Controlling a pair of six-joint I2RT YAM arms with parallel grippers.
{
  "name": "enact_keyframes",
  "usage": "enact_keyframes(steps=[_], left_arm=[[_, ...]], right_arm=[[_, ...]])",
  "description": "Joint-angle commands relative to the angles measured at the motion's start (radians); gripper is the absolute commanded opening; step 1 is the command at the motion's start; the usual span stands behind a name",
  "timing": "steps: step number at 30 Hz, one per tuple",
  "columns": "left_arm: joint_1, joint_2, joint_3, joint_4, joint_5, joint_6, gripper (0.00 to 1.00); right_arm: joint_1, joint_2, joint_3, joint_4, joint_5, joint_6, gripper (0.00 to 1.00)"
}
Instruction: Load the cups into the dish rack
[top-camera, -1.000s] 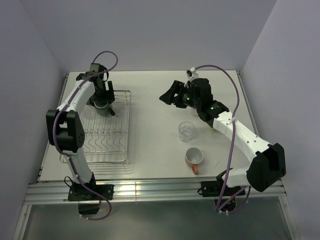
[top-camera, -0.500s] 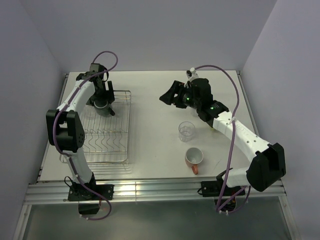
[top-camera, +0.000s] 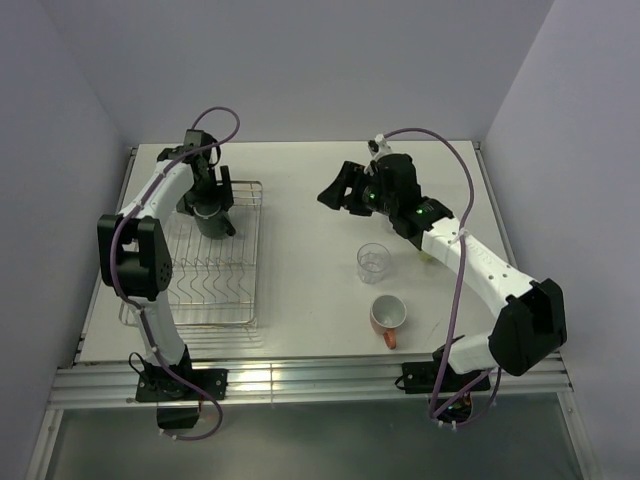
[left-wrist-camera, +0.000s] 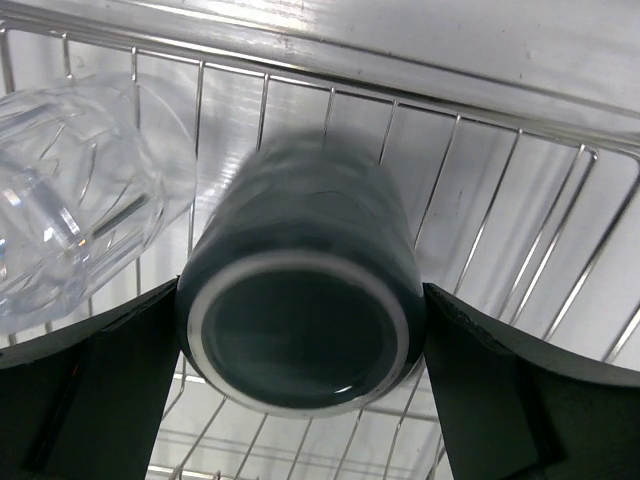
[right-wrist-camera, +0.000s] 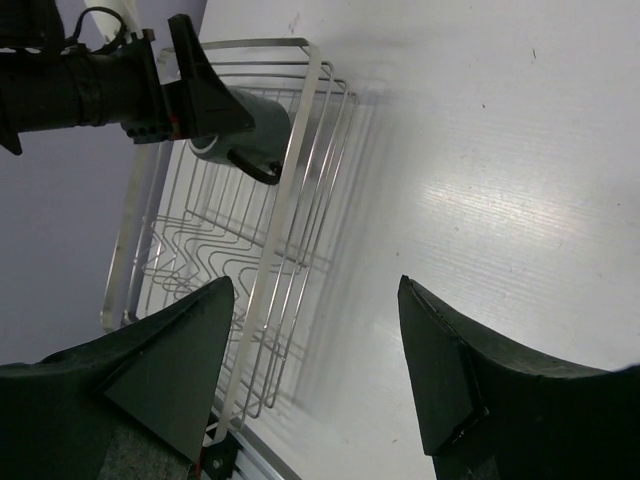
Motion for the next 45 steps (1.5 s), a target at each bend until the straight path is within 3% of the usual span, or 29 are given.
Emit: enact_keyframes(steps=[1,10,29,36,45], left_arm=[[-0.006,0.014,0.04,0.006,0.015,0.0,0.99],[-0.008,0.0,0.039,0.015,0.029,-0.008,0.99],[-0.008,-0.036,0.033,0.047,-0.039,-0.029,0.99],[-0.008,-0.058,0.031,0.053,-0.038,-0.026,0.99],[-0.008,-0.059,0.024,0.052,-0.022,-0.015,0.99]], right_arm=[[0.023,0.012,0.087,-0.023,0.032,-0.054,0.74],[0.134,0.072,0.183,-0.092,0.13,-0.121,0.74],[0.256,0.132,0.249,-0.069,0.158,-0.196,0.72],[0.347,0.294,0.321,0.04,0.155,-0.266,0.63],[0.436,0.54,0.461,0.202,0.197,-0.358,0.61]])
